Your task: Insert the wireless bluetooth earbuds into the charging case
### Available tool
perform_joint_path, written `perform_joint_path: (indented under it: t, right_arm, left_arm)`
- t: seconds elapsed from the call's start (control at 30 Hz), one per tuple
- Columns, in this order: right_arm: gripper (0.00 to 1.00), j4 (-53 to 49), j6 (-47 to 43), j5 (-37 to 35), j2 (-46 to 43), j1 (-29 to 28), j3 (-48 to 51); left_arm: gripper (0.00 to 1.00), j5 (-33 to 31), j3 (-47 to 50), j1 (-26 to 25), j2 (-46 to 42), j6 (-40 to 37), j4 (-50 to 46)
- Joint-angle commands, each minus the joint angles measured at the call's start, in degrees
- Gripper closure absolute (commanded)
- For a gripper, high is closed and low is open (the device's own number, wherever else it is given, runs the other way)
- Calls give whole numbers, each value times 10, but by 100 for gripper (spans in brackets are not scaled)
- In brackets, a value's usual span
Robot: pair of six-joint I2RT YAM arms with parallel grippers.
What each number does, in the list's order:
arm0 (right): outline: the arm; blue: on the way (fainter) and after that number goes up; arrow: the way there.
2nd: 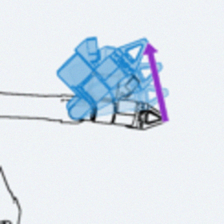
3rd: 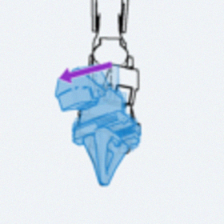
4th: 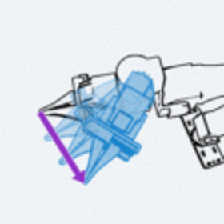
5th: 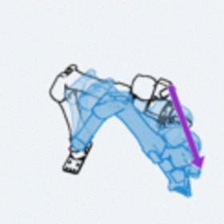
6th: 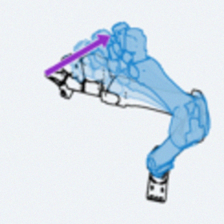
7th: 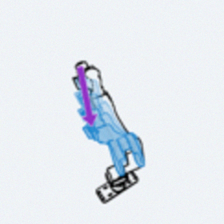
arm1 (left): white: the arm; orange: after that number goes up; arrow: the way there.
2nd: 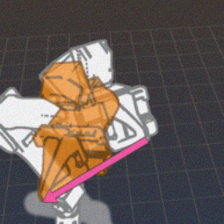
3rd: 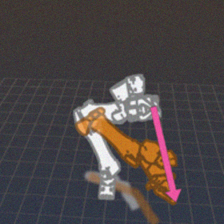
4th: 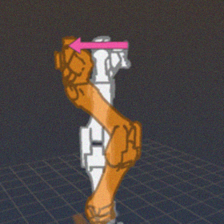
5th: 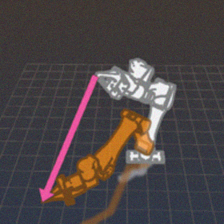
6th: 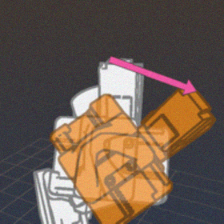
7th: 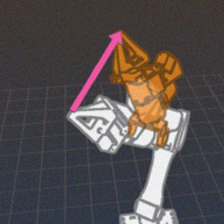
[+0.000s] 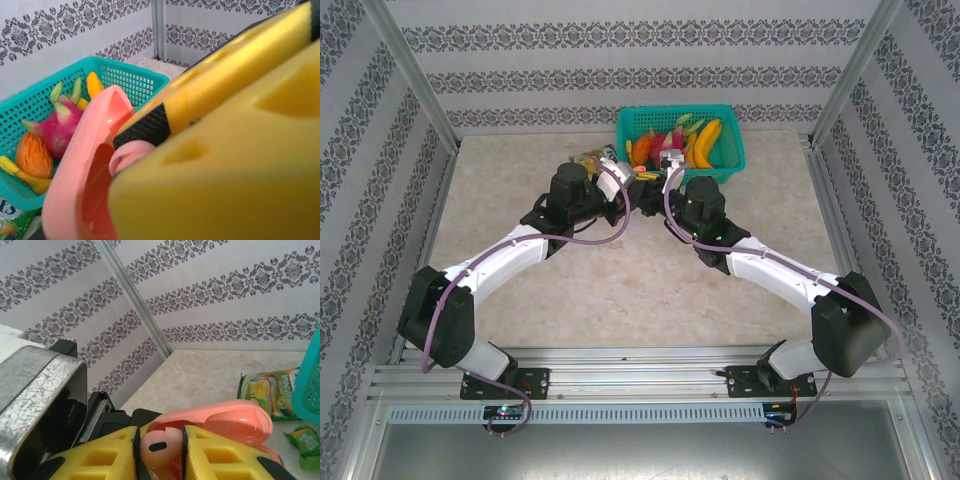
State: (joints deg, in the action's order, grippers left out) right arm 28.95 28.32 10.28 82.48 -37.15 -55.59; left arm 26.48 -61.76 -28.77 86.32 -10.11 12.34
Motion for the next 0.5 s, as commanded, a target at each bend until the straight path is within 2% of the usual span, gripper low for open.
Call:
perform_joint_path:
  t: [0.0, 0.47]
  right_arm:
    - [70, -34, -47, -16, 25, -22, -28]
    - [57, -55, -39, -33, 17, -24, -33]
  left_arm:
    - [100, 117, -19, -47, -9, -35, 13]
    - [100, 110, 4, -47, -15, -18, 40]
